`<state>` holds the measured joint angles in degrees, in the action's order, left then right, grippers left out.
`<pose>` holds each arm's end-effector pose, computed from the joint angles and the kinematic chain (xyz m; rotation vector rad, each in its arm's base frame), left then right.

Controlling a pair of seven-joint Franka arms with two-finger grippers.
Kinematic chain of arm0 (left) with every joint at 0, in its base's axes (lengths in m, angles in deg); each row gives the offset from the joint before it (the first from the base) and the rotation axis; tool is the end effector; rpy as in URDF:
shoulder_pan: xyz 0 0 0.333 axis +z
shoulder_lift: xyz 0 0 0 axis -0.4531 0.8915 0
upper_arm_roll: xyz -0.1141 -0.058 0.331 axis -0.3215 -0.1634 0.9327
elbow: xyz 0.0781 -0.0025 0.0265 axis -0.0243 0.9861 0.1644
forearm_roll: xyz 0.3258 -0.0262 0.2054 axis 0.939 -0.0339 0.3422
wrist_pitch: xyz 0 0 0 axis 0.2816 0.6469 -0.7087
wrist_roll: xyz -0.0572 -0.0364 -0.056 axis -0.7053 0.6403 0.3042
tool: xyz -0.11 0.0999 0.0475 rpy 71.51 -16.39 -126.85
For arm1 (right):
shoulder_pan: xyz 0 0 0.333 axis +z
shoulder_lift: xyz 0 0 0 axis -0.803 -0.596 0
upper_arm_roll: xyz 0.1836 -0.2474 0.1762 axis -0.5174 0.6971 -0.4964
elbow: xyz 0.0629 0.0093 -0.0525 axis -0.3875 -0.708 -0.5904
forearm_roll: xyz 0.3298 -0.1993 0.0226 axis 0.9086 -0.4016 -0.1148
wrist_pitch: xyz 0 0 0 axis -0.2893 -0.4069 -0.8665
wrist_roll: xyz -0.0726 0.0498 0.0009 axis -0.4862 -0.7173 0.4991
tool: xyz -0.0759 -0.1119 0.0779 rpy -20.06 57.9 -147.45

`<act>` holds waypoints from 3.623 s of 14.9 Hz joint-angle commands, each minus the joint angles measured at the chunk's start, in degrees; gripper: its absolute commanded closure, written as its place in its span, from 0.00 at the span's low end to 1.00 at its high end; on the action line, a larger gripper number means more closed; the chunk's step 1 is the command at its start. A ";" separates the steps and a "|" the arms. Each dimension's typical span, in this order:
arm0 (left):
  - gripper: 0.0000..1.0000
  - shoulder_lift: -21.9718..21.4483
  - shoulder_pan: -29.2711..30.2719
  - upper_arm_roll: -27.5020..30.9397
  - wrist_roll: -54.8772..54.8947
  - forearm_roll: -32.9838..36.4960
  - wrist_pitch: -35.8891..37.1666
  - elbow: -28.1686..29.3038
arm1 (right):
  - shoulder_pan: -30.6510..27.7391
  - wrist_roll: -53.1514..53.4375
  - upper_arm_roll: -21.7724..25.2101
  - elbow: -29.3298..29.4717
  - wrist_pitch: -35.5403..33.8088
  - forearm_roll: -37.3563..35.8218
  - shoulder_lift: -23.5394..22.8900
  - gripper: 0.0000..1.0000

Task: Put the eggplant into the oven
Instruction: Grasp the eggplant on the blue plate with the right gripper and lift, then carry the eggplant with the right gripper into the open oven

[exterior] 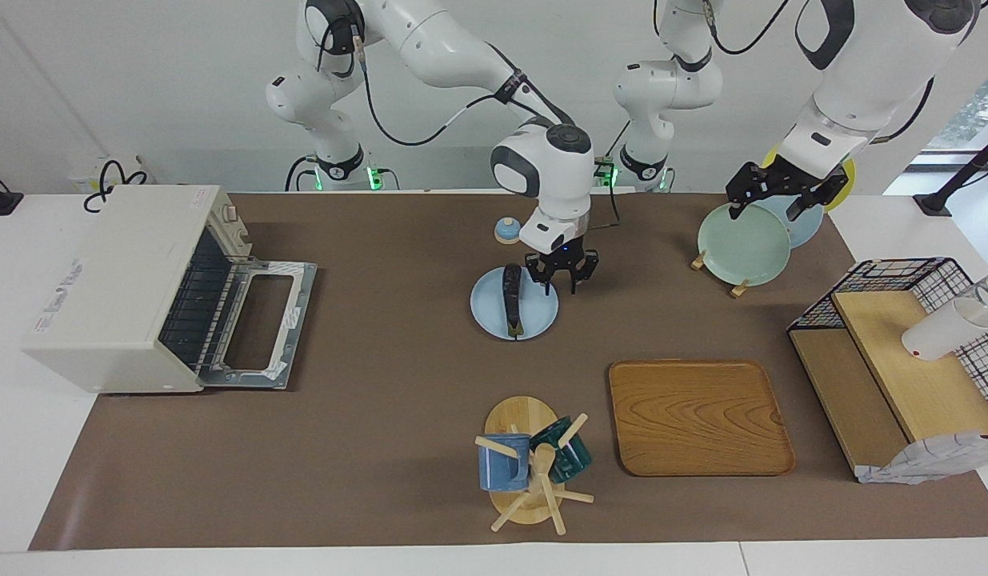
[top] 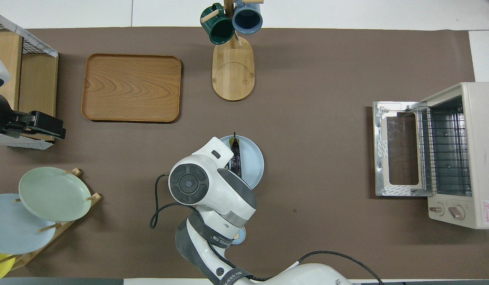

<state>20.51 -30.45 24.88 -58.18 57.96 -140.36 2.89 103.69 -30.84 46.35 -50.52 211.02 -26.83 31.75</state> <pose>0.5276 -0.0563 0.6018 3.1184 -0.1839 -0.1417 0.4823 0.5165 0.3145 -3.0730 -0.0346 -0.2194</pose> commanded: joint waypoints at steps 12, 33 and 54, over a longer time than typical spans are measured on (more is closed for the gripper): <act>0.00 -1.22 1.84 -0.40 -0.54 1.16 0.73 0.26 | 0.88 -2.13 -0.25 -7.85 8.56 -0.85 1.95 0.66; 0.00 -1.22 1.84 -0.22 -0.54 1.16 0.81 0.26 | -14.73 -12.30 0.63 -8.01 -21.67 -13.25 14.68 1.00; 0.00 -1.22 1.84 -0.22 -0.54 1.16 0.81 0.26 | -41.65 -42.37 0.54 -24.20 -23.08 -18.26 27.26 1.00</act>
<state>20.10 -28.98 25.05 -58.29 57.96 -140.10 2.79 63.82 -71.56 47.87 -72.50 187.97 -44.00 57.13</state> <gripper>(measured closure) 0.000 0.974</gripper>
